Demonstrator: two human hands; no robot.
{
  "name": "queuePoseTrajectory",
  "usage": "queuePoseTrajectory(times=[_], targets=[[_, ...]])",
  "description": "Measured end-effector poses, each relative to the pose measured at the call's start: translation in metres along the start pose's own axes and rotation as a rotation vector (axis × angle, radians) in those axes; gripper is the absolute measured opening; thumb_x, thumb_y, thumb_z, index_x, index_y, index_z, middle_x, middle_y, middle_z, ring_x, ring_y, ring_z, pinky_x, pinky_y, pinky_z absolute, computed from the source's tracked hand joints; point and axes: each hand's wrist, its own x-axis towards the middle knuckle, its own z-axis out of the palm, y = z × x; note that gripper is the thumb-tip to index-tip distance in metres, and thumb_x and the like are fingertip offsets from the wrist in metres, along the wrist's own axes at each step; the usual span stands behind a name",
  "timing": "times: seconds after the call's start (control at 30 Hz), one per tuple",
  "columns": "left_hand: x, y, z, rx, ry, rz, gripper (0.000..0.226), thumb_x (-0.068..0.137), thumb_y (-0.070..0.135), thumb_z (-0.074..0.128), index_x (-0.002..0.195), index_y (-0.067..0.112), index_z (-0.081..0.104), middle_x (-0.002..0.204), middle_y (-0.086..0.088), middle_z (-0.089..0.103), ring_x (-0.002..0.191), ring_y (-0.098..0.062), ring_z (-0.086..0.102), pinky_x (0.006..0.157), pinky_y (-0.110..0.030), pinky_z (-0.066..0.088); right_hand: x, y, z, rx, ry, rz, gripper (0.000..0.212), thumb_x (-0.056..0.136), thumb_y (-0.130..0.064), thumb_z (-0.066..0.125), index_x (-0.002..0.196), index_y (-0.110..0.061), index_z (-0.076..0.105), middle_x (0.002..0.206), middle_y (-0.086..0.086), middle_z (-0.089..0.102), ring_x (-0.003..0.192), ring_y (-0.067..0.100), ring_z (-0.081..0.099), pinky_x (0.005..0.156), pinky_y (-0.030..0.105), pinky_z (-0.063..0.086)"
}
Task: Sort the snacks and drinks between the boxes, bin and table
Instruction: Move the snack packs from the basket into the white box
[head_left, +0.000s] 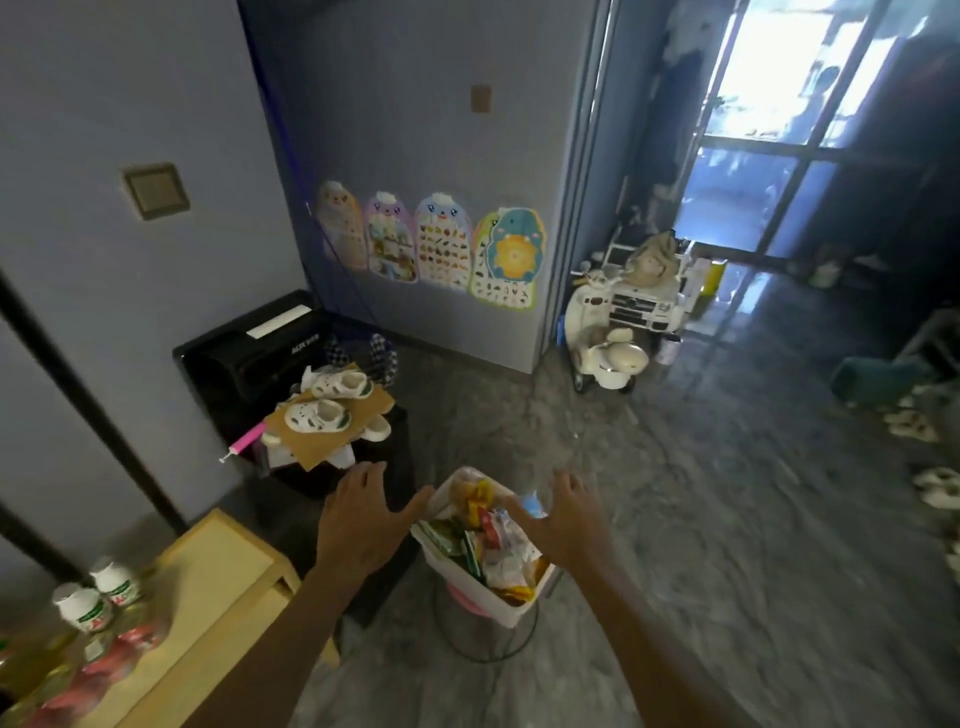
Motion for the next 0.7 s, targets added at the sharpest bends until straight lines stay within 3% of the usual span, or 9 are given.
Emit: queuePoseTrajectory(times=[0.2,0.33,0.5,0.63,0.7], targets=[[0.021,0.041,0.053,-0.010,-0.091,0.061,0.119,0.077,0.103,0.022,0.154,0.017,0.048,0.156,-0.004,0.047,0.143,-0.025,0.047,0.114,-0.050,0.044,0.006,0.042,0.005,0.024,-0.081,0.077,0.096,0.084,-0.091,0.052,0.149,-0.020,0.052,0.147,0.003,0.060,0.132,0.024,0.058,0.100,0.038,0.049],[0.048,0.054,0.086,0.006,-0.132,0.095,0.123,0.070,0.106,0.017,0.146,0.017,0.055,0.144,-0.002,0.054,0.132,-0.025,0.055,0.104,-0.045,0.048,0.026,0.057,0.027,-0.003,-0.129,0.152,0.094,0.081,-0.094,0.051,0.143,-0.023,0.055,0.140,0.000,0.063,0.124,0.022,0.061,0.087,0.034,0.048],[0.106,0.044,0.153,-0.010,-0.218,0.162,0.105,0.071,0.107,0.028,0.132,0.027,0.060,0.124,0.003,0.061,0.116,-0.023,0.061,0.094,-0.045,0.053,0.073,0.073,0.074,-0.037,-0.189,0.212,0.096,0.078,-0.096,0.050,0.140,-0.023,0.058,0.136,0.001,0.064,0.121,0.023,0.062,0.092,0.036,0.052],[0.147,0.032,0.220,-0.007,-0.342,0.202,0.102,0.075,0.104,0.035,0.143,0.030,0.055,0.138,0.005,0.061,0.128,-0.019,0.057,0.103,-0.042,0.051,0.120,0.093,0.128,-0.056,-0.244,0.306,0.109,0.070,-0.102,0.038,0.145,-0.025,0.053,0.142,-0.002,0.060,0.130,0.023,0.057,0.100,0.041,0.054],[0.160,0.028,0.255,-0.004,-0.405,0.214,0.104,0.070,0.106,0.037,0.135,0.028,0.058,0.130,0.006,0.062,0.122,-0.018,0.060,0.100,-0.038,0.050,0.142,0.103,0.155,-0.059,-0.271,0.322,0.109,0.069,-0.101,0.037,0.147,-0.026,0.052,0.143,-0.004,0.058,0.134,0.022,0.053,0.103,0.043,0.053]])
